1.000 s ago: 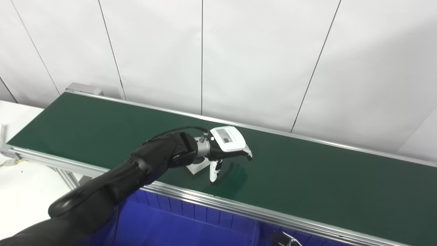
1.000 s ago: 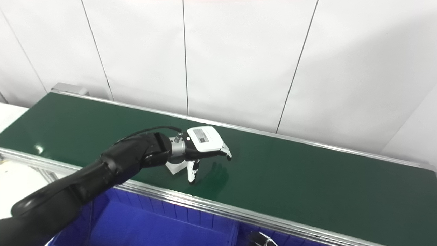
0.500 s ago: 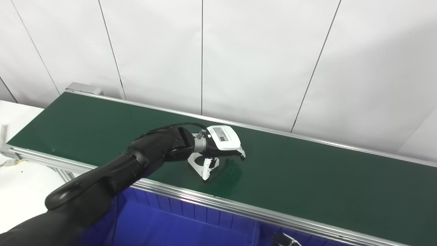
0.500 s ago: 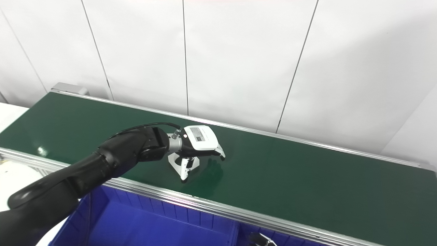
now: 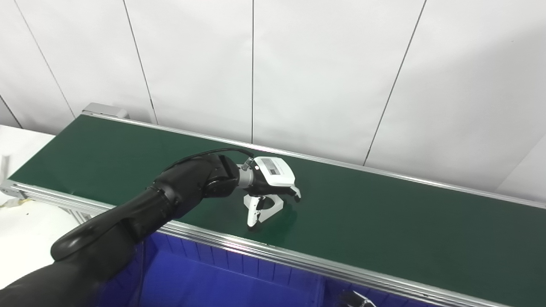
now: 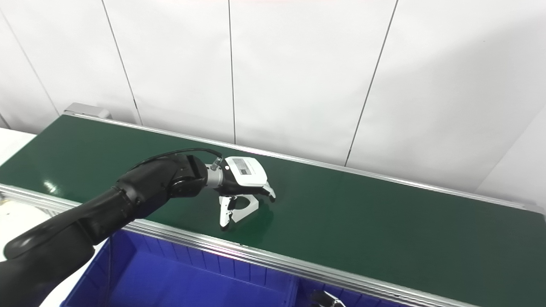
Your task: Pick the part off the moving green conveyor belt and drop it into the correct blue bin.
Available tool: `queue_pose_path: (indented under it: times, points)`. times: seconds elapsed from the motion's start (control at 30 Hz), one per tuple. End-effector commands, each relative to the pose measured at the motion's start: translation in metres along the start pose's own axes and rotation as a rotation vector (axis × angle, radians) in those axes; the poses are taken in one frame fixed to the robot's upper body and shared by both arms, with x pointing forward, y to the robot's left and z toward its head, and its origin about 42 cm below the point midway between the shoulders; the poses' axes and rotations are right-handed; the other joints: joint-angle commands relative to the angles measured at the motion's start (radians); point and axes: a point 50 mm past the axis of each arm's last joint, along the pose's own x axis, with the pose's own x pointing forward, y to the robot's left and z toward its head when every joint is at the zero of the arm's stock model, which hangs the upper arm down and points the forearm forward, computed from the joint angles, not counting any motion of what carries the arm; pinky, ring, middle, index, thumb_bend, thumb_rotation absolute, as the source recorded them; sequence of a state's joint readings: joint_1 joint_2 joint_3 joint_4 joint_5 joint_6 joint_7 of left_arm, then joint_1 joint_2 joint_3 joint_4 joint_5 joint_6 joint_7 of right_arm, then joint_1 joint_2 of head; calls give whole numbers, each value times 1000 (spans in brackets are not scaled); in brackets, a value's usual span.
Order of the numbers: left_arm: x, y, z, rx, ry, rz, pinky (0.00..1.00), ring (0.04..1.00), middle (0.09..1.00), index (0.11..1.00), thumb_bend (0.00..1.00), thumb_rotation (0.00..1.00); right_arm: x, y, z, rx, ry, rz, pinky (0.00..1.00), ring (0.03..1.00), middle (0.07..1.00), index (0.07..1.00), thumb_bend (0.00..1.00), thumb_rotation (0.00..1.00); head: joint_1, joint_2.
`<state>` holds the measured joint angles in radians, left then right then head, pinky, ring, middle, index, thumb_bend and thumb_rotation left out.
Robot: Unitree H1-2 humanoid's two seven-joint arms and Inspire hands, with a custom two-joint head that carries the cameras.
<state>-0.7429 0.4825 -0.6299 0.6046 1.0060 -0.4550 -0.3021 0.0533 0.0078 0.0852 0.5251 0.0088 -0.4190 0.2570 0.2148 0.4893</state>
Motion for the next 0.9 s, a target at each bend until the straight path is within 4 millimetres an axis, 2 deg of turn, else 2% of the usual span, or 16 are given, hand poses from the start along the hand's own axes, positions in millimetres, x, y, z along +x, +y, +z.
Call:
queue_pose_path:
  times: [0.0,0.23,0.3,0.33,0.5,0.53,0.57,0.6,0.63,0.67,0.7,0.77,0.87]
  points:
    - [-1,29,-16,33,36,81,820,846,852,843,1000,232,5,3,13,-15,-88,5,679,736,765,739,975,260,-5,5]
    - [14,13,-14,34,46,107,786,826,839,828,1000,233,0,6,14,-13,-95,2,677,737,766,738,989,277,-23,18]
    - [19,8,-12,38,67,113,791,829,849,829,1000,150,-2,6,15,-18,-97,0,679,736,767,739,986,278,-25,21]
    - [21,6,-12,41,77,116,799,834,854,827,1000,65,-2,7,15,-21,-98,-1,674,734,766,739,986,283,-25,21]
    - [27,-5,-8,71,122,165,800,835,852,813,953,2,-5,8,16,-13,-102,-4,667,732,767,740,988,290,-29,29]
    - [28,-7,-7,71,128,180,737,749,801,775,871,0,-5,8,16,-9,-103,-3,669,734,767,741,985,284,-29,29]
    - [29,-8,-5,67,128,221,734,745,798,773,866,0,-5,8,16,-9,-105,-2,670,734,767,741,985,284,-30,31]
    - [31,-9,-3,64,127,256,632,650,710,694,814,0,-5,8,16,-10,-106,-2,668,733,765,740,985,286,-30,31]
    - [32,-10,-3,63,125,278,565,561,652,641,652,0,-5,8,17,-11,-107,-2,667,732,765,740,984,287,-30,31]
    - [33,-10,-2,53,121,302,523,505,616,609,551,0,-5,8,17,-10,-107,-2,666,731,764,741,984,288,-28,34]
    - [34,-10,-1,56,120,310,492,474,575,546,526,0,-5,8,17,-10,-107,-1,667,730,763,740,984,288,-28,34]
    - [35,-9,0,63,123,318,408,440,539,489,505,0,-6,8,16,-5,-107,1,672,728,761,740,982,281,-27,34]
    - [36,-4,0,61,131,300,338,425,519,481,501,0,-6,8,15,-1,-104,2,677,729,759,735,980,274,-25,34]
